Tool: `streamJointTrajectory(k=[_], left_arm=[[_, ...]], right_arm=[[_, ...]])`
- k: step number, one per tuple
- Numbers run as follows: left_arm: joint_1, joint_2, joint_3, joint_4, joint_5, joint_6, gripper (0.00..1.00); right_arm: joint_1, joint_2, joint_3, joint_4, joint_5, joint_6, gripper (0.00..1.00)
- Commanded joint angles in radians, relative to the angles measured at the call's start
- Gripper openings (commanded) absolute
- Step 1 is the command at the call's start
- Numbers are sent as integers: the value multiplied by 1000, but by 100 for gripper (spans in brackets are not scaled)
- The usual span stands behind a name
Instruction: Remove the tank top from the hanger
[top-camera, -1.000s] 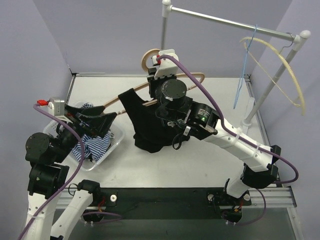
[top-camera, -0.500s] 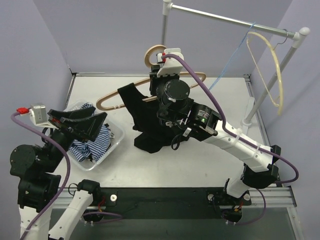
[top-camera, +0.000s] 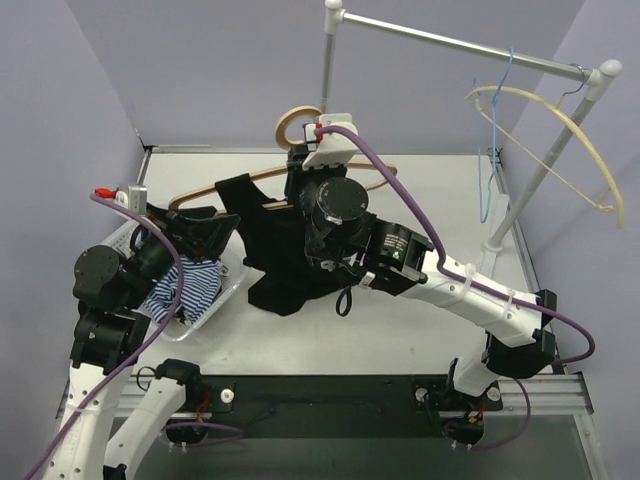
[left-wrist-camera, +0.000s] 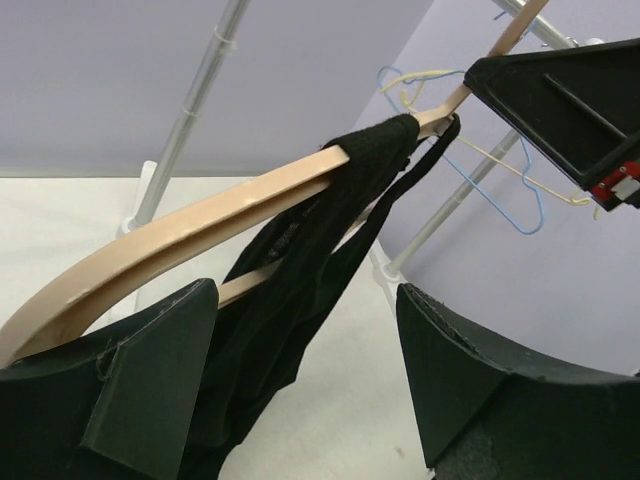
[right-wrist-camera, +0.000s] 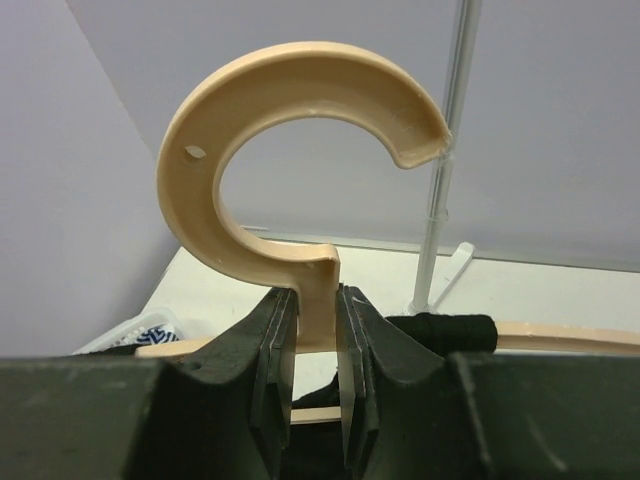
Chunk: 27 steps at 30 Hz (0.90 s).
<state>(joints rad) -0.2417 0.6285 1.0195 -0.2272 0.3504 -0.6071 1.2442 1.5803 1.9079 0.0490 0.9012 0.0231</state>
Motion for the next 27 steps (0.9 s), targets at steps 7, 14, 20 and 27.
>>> streamJointTrajectory(k=[7,14,20,27], left_arm=[[-1,-46,-113,181,-28,37,79],[-1,-39,-131,247,-7,10,67],[-1,-27,-154,243,-19,7,67],[-1,-23,-193,294,-19,1,72]], right_arm=[[34,-68,-118,109,-14,98,0],[37,-109,-178,129,-47,115,0],[38,-134,-227,175,-88,106,0],[37,-140,-248,181,-125,115,0]])
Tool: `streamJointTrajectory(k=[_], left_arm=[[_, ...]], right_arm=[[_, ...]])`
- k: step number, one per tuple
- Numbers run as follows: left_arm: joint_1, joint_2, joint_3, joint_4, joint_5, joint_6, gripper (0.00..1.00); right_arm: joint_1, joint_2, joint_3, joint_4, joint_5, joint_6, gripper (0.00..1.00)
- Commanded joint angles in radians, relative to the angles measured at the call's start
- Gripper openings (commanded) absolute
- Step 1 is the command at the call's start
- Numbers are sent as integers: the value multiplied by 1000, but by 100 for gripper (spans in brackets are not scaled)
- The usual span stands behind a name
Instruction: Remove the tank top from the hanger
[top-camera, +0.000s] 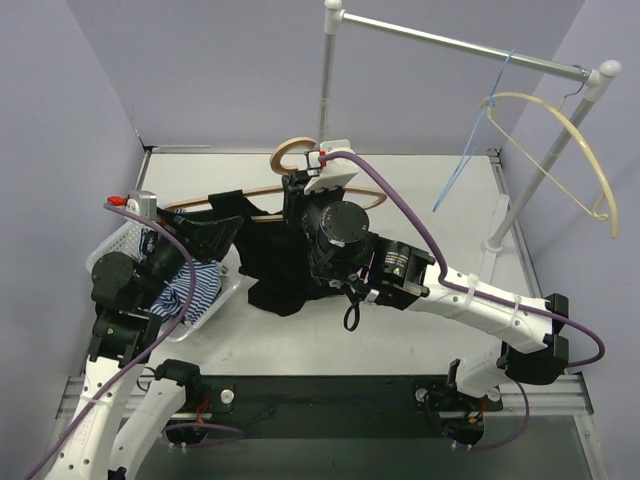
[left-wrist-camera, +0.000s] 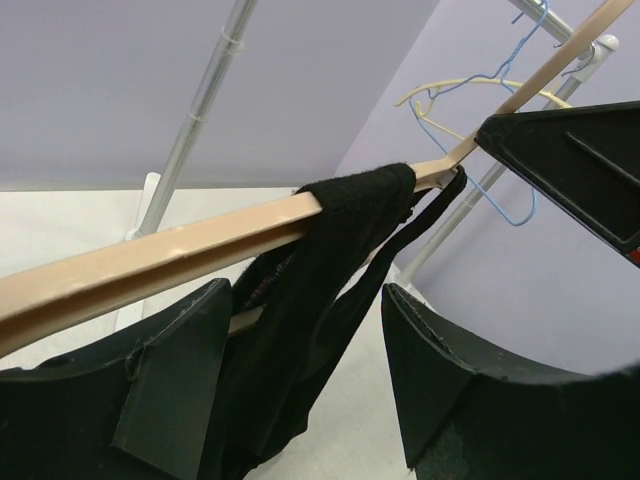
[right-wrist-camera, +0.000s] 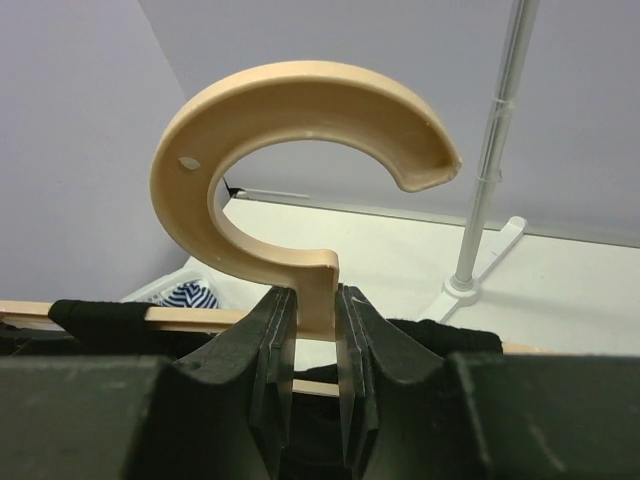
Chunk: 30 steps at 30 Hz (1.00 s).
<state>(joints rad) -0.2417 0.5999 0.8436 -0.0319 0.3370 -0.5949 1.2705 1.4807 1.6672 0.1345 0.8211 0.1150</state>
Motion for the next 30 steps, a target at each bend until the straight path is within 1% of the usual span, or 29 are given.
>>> streamJointTrajectory(k=[1,4,5,6,8,9,11,12,14,17,21,23,26,28,30], left_arm=[[-1,8,-23,105,-6,-11,71],[-1,12,-25,125,2,-9,57],[-1,14,-23,122,3,-8,40],[-2,12,-18,109,7,-6,32],[-2,9,9,72,0,1,13],[-1,5,18,34,-10,12,0],[-2,1,41,-32,-70,18,0],[-1,-3,41,-42,-90,4,0],[-1,-2,44,-40,-133,-6,0],[1,12,67,-97,-167,-10,0],[-1,35,91,-126,-161,18,0],[-1,46,97,-155,-164,35,0],[-1,76,129,-233,-216,79,0],[1,84,134,-253,-254,76,0],[1,93,123,-232,-233,34,0]], right_arm=[[12,-37,-11,99,-45,25,0],[10,-36,-20,105,-56,23,0],[9,-36,-23,108,-54,20,0],[6,-33,-26,109,-53,14,0],[-5,-36,-41,108,-46,8,0],[-19,-40,-52,109,-45,5,0],[-40,-83,-96,138,-77,5,0],[-68,-103,-148,148,-89,11,0],[-92,-164,-190,151,-102,37,0],[-143,-246,-274,148,-123,49,0],[-197,-338,-359,129,-178,55,0],[-211,-367,-379,128,-186,57,0],[-212,-421,-405,131,-180,55,0],[-214,-442,-406,129,-180,52,0],[-215,-457,-406,128,-209,49,0]])
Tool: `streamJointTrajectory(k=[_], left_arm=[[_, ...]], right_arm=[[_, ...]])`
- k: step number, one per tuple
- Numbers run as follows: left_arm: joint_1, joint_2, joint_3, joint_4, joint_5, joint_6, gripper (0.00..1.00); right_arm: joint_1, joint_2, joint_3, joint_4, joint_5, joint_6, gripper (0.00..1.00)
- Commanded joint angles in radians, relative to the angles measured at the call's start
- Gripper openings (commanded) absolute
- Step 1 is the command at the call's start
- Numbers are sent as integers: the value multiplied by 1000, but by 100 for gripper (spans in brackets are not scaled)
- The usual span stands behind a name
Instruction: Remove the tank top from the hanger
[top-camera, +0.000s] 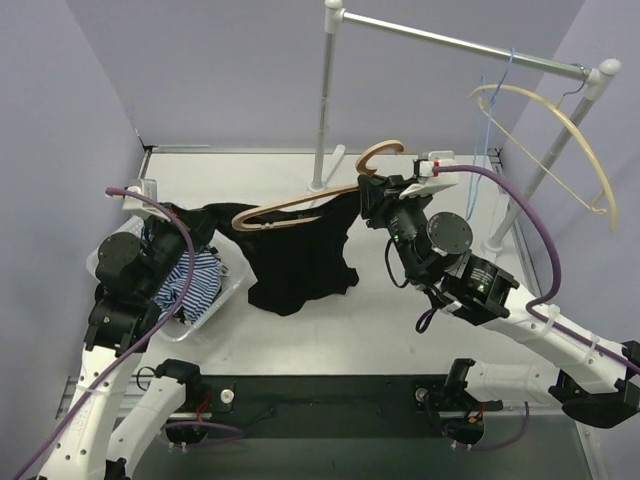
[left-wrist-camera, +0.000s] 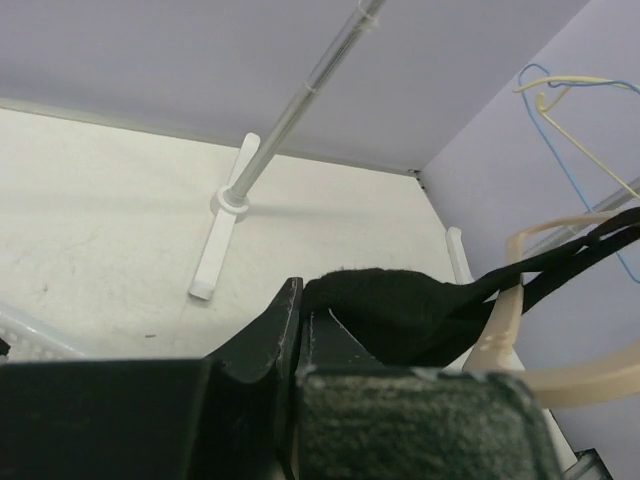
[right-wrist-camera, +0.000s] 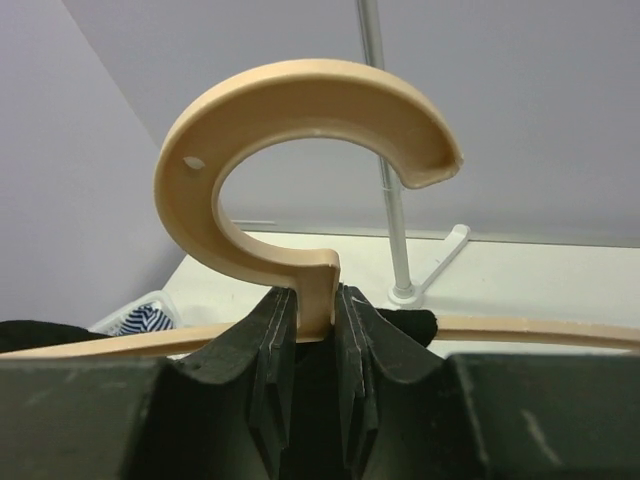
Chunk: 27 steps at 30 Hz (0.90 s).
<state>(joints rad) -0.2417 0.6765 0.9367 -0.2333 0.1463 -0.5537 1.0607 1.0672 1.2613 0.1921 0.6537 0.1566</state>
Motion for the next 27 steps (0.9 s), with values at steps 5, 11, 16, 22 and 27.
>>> streamJointTrajectory(k=[5,11,16,22,27], left_arm=[[1,72,73,-75,-53,-6,0],[2,54,50,-34,21,15,0],[2,3,-44,41,73,-28,0],[1,-17,-107,38,88,-29,0],[1,-26,-165,89,131,-66,0]], right_arm=[[-8,-82,-8,47,-153,40,0],[-13,-119,-46,95,-178,87,0],[-21,-63,27,150,-311,254,0],[-33,-4,95,245,-335,482,0],[-59,17,176,257,-382,564,0]])
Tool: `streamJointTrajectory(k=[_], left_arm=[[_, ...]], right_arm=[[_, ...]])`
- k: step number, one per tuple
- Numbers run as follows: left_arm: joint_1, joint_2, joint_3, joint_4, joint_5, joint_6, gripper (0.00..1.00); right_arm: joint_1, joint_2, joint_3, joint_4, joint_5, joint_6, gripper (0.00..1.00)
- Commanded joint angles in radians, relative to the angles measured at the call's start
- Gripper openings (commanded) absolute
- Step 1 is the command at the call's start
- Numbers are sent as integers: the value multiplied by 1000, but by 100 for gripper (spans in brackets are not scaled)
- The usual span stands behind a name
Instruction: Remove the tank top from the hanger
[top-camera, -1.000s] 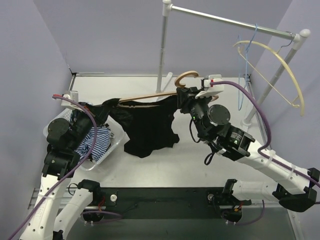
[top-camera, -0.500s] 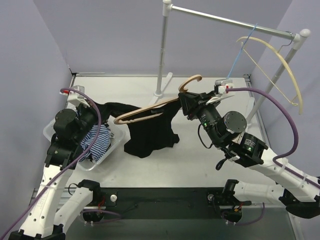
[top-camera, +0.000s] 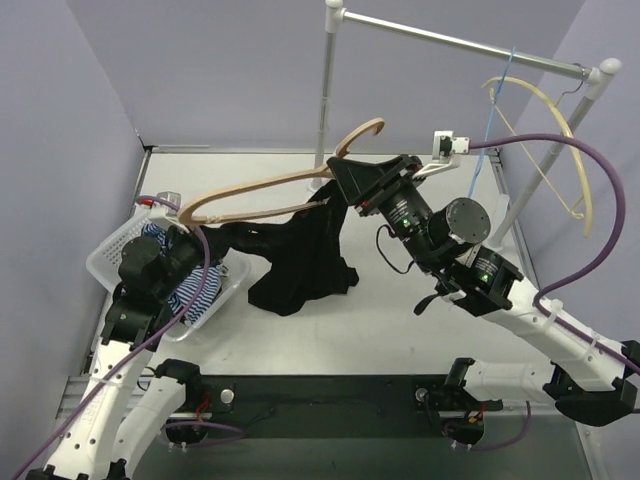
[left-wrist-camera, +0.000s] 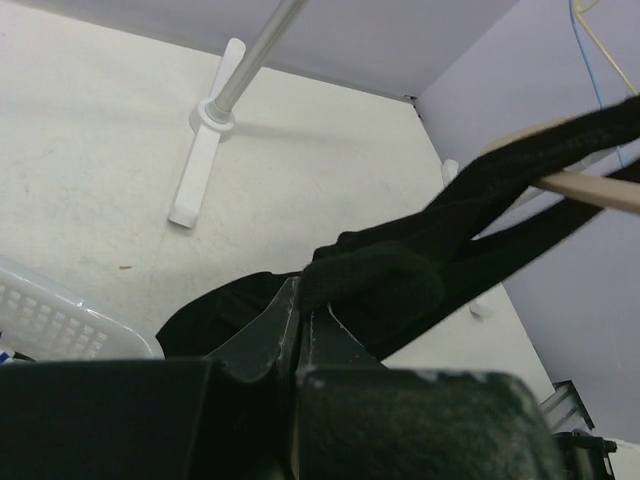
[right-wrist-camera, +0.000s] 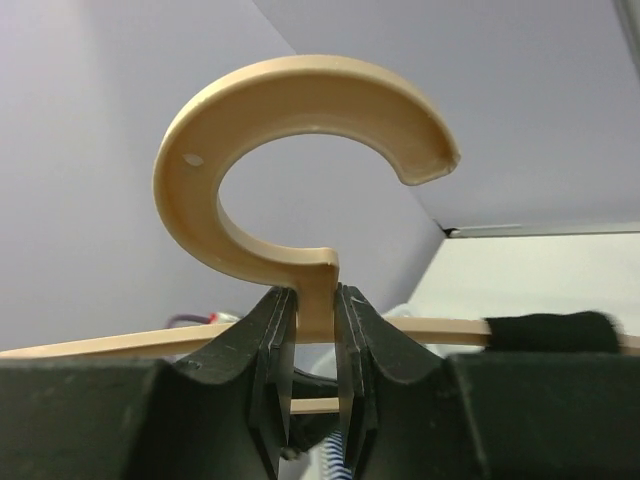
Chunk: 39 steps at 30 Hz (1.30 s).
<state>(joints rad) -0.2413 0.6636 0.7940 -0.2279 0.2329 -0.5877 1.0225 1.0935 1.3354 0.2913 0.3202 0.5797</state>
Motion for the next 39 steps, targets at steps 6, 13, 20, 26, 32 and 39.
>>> streamJointTrajectory(k=[6,13,20,26,32,39], left_arm=[[0,1,-93,124,72,-69,0],[-29,71,-113,70,97,-41,0],[-96,125,-130,147,63,-46,0],[-128,195,-87,141,16,-20,0],[-167,206,-95,122,-75,2,0],[-193,235,-111,122,-109,-6,0]], right_arm=[[-55,-76,-1,215,-4,241,0],[-91,-121,-59,179,-122,310,0],[-99,-150,-143,206,-130,517,0],[-88,-165,-84,62,-84,426,0],[-79,-234,-165,-171,-56,462,0],[-81,-342,-391,-49,-29,541,0]])
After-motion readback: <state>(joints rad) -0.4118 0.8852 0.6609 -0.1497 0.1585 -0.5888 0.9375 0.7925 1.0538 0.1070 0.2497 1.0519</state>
